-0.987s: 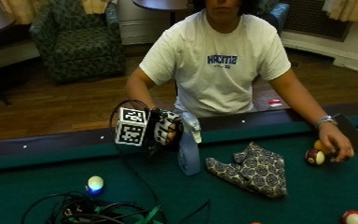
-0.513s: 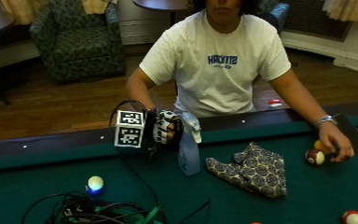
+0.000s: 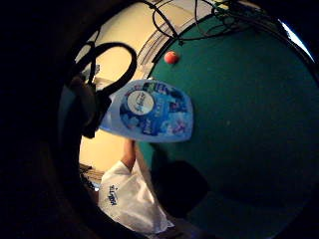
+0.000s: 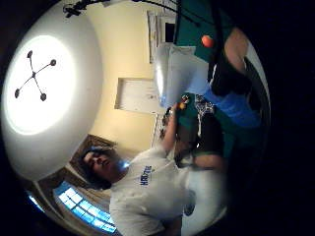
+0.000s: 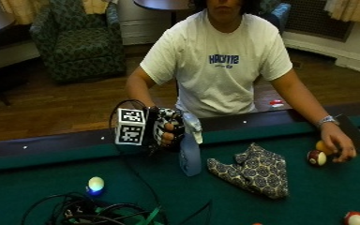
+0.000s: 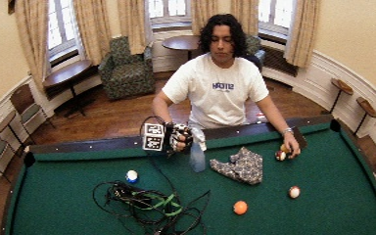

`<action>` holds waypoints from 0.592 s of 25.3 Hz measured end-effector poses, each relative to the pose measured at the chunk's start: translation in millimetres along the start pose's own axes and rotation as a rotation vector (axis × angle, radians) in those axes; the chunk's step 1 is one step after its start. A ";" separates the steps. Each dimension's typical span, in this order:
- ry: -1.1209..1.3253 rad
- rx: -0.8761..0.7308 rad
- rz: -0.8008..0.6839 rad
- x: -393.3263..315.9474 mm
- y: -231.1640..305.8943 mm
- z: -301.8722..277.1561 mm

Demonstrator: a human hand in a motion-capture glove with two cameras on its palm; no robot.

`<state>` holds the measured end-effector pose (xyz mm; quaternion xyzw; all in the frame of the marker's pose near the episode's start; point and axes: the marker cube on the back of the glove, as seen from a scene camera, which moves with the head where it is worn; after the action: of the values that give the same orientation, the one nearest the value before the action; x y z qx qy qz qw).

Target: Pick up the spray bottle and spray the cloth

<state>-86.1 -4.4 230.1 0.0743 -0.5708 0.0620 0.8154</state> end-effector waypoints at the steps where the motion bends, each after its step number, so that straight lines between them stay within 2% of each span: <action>1: -0.001 -0.002 0.000 0.0 0.7 -0.1; 15: -0.014 -0.071 0.007 1.1 5.8 9.5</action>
<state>-95.6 -0.5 234.6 0.0438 -0.5786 0.0440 0.8132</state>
